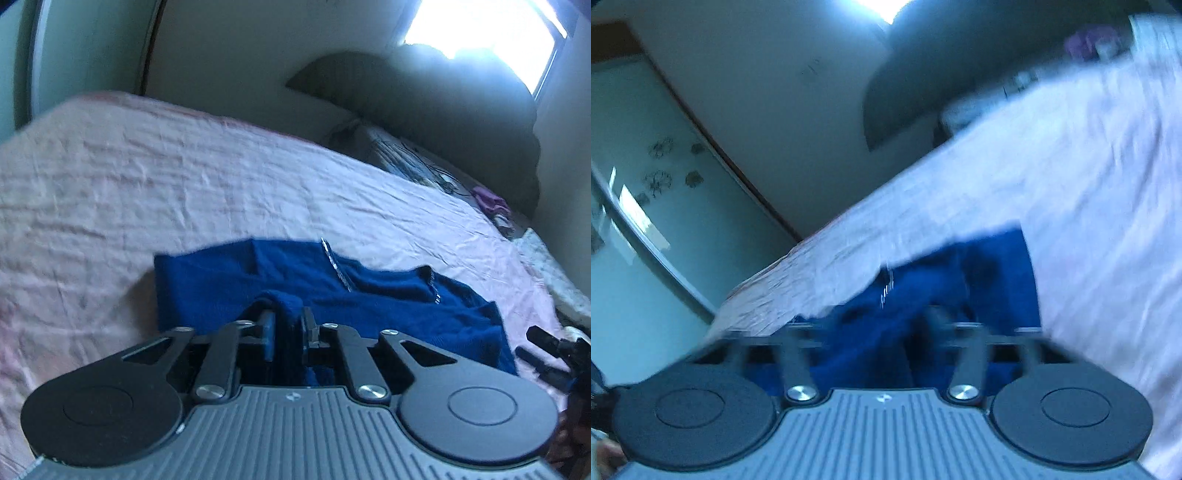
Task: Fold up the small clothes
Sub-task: 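Lift the hem with both grippers and fold it over toward the collar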
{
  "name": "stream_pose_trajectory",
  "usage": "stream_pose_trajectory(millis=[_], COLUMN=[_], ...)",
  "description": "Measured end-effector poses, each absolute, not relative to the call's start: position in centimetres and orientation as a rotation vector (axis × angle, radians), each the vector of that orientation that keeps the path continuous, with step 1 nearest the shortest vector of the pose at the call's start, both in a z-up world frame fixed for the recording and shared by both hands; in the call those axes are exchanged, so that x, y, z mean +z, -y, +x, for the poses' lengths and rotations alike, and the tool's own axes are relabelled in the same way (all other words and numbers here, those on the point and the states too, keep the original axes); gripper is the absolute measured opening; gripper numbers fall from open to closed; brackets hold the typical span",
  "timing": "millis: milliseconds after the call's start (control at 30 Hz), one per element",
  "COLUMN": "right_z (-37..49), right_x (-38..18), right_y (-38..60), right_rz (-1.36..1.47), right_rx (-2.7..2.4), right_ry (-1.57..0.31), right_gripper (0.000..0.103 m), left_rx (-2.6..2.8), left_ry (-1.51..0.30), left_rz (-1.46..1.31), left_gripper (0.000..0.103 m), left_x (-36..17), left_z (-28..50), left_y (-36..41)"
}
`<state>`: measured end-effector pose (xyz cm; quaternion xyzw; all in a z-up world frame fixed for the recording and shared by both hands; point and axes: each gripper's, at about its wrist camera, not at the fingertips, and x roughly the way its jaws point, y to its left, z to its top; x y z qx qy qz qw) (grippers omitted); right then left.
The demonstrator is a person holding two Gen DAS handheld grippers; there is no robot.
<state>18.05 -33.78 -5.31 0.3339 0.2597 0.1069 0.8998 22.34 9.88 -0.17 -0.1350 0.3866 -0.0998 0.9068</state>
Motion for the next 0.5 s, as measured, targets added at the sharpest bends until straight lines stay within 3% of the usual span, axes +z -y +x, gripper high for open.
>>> stream_pose_trajectory(millis=[100, 167, 233, 300, 333, 400, 433, 467, 500], right_z=[17.8, 17.9, 18.1, 18.2, 18.3, 18.5, 18.7, 18.8, 18.8], right_x=[-6.3, -6.6, -6.7, -6.6, -6.6, -6.8, -6.9, -7.1, -7.3], right_y=[33.8, 33.0, 32.1, 30.4, 29.7, 28.6, 28.4, 28.4, 28.5], right_rz=[0.709, 0.661, 0.626, 0.561, 0.521, 0.453, 0.443, 0.446, 0.459], right_rx=[0.266, 0.272, 0.317, 0.344, 0.335, 0.302, 0.287, 0.284, 0.29], right_ry=[-0.569, -0.604, -0.633, -0.656, -0.661, -0.675, -0.683, -0.683, -0.678], right_gripper=[0.079, 0.079, 0.078, 0.078, 0.071, 0.042, 0.023, 0.016, 0.014], left_rx=[-0.223, -0.236, -0.249, -0.251, -0.251, -0.245, -0.24, -0.242, -0.242], left_ry=[-0.836, -0.864, -0.882, -0.894, -0.899, -0.907, -0.907, -0.908, -0.922], left_rz=[-0.323, -0.363, -0.392, -0.385, -0.374, -0.35, -0.338, -0.325, -0.305], left_gripper=[0.024, 0.042, 0.05, 0.052, 0.054, 0.058, 0.058, 0.054, 0.037], left_x=[-1.0, -1.5, -1.9, -2.2, -2.3, -2.4, -2.6, -2.8, -3.2], left_z=[22.3, 22.1, 21.8, 21.4, 21.2, 20.8, 20.6, 20.6, 20.6], left_y=[-10.6, -11.2, -11.6, -11.5, -11.4, -11.2, -11.1, -11.0, -10.7])
